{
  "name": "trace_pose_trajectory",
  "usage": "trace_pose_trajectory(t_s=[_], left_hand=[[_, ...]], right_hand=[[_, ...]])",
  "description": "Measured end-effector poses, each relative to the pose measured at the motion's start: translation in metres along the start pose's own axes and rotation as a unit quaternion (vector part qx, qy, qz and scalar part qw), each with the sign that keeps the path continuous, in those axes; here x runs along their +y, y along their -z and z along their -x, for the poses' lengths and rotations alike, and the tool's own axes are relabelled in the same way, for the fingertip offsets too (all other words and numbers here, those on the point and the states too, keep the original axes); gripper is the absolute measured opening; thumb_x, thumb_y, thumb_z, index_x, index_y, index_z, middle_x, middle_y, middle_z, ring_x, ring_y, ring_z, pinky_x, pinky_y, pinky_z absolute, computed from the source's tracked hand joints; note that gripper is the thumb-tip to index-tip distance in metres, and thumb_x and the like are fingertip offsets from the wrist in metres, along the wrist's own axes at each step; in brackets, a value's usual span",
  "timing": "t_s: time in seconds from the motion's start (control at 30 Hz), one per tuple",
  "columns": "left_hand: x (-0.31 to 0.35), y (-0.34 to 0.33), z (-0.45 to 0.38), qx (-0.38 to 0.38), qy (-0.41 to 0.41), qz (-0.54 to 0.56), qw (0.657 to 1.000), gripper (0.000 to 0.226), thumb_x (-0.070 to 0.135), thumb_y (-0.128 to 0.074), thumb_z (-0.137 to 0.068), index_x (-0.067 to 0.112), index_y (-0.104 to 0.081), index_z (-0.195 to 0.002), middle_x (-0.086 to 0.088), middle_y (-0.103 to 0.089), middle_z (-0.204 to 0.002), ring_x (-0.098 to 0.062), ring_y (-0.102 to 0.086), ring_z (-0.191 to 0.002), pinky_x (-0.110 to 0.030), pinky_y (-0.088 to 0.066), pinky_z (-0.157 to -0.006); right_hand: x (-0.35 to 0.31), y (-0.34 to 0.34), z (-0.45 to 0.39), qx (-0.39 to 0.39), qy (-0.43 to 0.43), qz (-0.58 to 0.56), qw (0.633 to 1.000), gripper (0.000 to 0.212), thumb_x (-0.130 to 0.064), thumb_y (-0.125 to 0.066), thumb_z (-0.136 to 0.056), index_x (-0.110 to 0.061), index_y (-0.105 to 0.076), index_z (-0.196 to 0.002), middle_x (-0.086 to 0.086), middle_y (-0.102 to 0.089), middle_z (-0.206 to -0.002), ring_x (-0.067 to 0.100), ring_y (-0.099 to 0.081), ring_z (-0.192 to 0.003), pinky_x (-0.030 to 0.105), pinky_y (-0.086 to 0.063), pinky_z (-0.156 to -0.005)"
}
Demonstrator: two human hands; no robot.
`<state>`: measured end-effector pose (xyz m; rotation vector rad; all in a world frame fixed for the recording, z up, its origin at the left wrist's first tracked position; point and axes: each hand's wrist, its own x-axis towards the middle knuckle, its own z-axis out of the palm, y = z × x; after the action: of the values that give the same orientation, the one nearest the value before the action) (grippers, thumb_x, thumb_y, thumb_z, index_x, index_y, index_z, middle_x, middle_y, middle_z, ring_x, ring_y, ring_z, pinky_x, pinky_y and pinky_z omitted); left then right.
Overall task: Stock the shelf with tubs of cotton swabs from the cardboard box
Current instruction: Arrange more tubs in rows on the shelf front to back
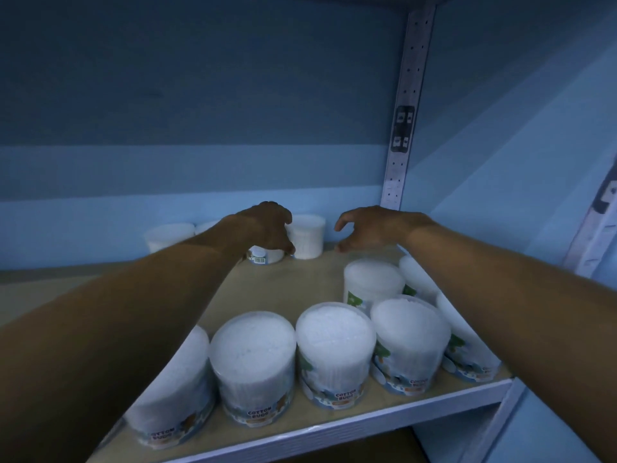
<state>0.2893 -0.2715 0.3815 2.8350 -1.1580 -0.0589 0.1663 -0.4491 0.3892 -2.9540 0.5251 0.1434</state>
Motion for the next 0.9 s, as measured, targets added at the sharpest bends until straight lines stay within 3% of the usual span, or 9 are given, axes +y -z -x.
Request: trace_pose_trajectory(t_s=[0.43,0.7,0.9], left_hand=[[-0.044,-0.005,-0.057,0.008,-0.004,-0.004,1.000,0.076,0.050,-0.072,-0.082,0.028,-0.039,-0.147,0.000,-0.038,-0.151,-0.021,-0.040,-0.137,-0.034,-0.037,-0.105],[-0.058,-0.018,-0.079,-0.002,-0.027,-0.028,0.999,0.078,0.053,-0.071,-0.081,0.025,-0.040,-0.147,-0.001,-0.039,-0.151,-0.021,-0.037,-0.138,-0.035,-0.036,-0.107],[-0.065,-0.018,-0.086,-0.007,-0.030,-0.043,0.999,0.075,0.058,-0.071,-0.078,0.027,-0.047,-0.142,0.001,-0.044,-0.148,-0.021,-0.042,-0.136,-0.036,-0.038,-0.108]], right_hand=[[-0.047,-0.011,-0.096,0.021,-0.011,0.007,1.000,0.080,-0.060,-0.067,-0.084,-0.035,-0.033,-0.151,0.006,-0.034,-0.151,0.029,-0.042,-0.136,0.046,-0.040,-0.110],[-0.056,-0.014,-0.127,0.028,0.028,0.029,0.999,0.072,-0.056,-0.066,-0.087,-0.032,-0.037,-0.149,0.001,-0.041,-0.153,0.024,-0.043,-0.135,0.035,-0.040,-0.106],[-0.062,-0.015,-0.132,0.034,0.048,0.055,0.997,0.064,-0.051,-0.064,-0.090,-0.032,-0.043,-0.148,-0.002,-0.040,-0.155,0.023,-0.041,-0.138,0.035,-0.039,-0.109]])
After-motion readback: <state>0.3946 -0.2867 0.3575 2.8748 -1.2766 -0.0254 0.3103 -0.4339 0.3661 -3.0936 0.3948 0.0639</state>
